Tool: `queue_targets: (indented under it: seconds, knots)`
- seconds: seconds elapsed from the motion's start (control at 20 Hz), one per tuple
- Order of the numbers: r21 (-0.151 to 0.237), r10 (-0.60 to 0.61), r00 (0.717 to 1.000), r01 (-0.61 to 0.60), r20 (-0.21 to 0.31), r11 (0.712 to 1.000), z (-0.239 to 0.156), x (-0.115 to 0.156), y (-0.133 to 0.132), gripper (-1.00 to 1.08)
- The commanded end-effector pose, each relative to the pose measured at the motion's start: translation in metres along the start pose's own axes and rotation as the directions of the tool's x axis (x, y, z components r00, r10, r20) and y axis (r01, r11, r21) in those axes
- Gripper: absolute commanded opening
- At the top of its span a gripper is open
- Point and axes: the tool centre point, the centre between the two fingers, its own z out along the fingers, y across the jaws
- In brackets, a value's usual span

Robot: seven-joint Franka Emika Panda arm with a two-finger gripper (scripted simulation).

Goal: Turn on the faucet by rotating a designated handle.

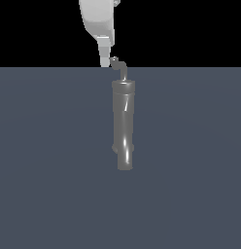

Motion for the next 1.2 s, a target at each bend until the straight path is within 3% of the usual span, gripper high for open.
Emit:
queue_targets:
  seconds: [0.0,0.4,0.45,0.5,1.15]
  knots:
    - [-0.001,0.021,1.000,-0.021,0.000,1.000,0.000,0.025,0.002,-1.00]
    - [-0.003,0.026,1.000,-0.026,0.000,1.000,0.000,0.074,0.009,-1.00]
    - [-0.003,0.026,1.000,-0.026,0.000,1.000,0.000,0.074,0.009,-1.00]
    - [-0.002,-0.014,1.000,0.014,-0.001,1.000,0.000,0.049,0.006,-1.00]
    - [-0.003,0.011,1.000,-0.011,-0.001,1.000,0.000,0.103,-0.025,-1.00]
